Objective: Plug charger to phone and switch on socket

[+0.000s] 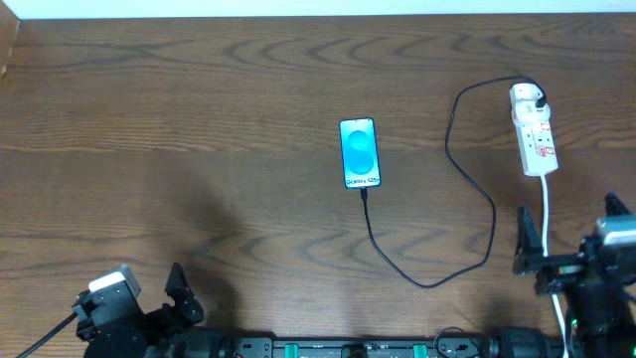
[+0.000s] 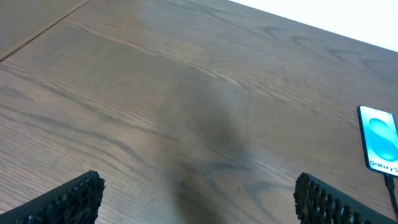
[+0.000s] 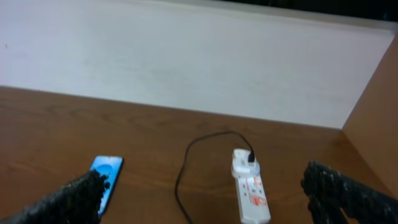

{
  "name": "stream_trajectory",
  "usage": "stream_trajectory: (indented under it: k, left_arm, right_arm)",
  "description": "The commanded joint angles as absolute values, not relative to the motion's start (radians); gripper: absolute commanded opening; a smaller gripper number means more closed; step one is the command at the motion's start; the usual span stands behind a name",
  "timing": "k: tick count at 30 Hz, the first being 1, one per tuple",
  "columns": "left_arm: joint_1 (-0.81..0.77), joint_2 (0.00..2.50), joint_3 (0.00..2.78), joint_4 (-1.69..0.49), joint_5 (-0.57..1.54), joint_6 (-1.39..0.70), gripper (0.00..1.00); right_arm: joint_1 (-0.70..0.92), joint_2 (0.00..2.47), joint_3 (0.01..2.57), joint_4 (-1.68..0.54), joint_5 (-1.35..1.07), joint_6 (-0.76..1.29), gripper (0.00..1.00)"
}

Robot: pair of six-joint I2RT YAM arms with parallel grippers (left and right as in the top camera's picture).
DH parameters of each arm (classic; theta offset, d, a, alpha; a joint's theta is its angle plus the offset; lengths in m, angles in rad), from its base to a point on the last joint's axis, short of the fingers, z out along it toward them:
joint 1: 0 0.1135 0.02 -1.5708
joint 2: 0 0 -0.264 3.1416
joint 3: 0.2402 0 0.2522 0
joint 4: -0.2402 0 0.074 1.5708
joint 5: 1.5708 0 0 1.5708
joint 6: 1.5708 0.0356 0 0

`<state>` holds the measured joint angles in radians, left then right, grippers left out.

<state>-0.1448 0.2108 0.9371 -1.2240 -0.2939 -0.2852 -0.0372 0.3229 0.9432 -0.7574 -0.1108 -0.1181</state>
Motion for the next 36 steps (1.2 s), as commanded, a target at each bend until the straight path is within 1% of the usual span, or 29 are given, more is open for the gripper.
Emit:
stream_trajectory:
  k: [1, 6, 12, 18, 26, 32, 36]
  left_arm:
    - [-0.139, 0.205, 0.947, -1.223, -0.301, -0.287, 0.98]
    - [-0.139, 0.205, 0.947, -1.223, -0.301, -0.287, 0.98]
    - [-0.139, 0.205, 0.947, -1.223, -0.301, -0.287, 0.98]
    - [-0.139, 0.205, 0.947, -1.223, -0.301, -0.287, 0.98]
    - [-0.139, 0.205, 0.947, -1.223, -0.301, -0.287, 0.98]
    - [-0.139, 0.205, 0.947, -1.223, -0.301, -0.287, 0.98]
    - [-0.139, 0.205, 0.947, -1.223, -0.301, -0.287, 0.98]
  right_arm:
    - [-0.041, 0.224, 0.839, -0.723, -0.103, -0.161, 0.99]
    - [-0.04, 0.151, 0.712, -0.625, -0.103, -0.166, 0.99]
    - [0.012, 0.141, 0.541, -0.387, -0.103, -0.184, 0.99]
    - [0.057, 0.126, 0.384, -0.205, -0.103, -0.226, 0.99]
    - [-0.004, 0.003, 0.179, -0.031, -0.12, -0.225, 0.99]
    - [-0.044, 0.006, 0.075, 0.072, -0.165, -0.221, 0.99]
    - [-0.072, 0.006, 0.018, 0.084, -0.194, -0.213, 0.99]
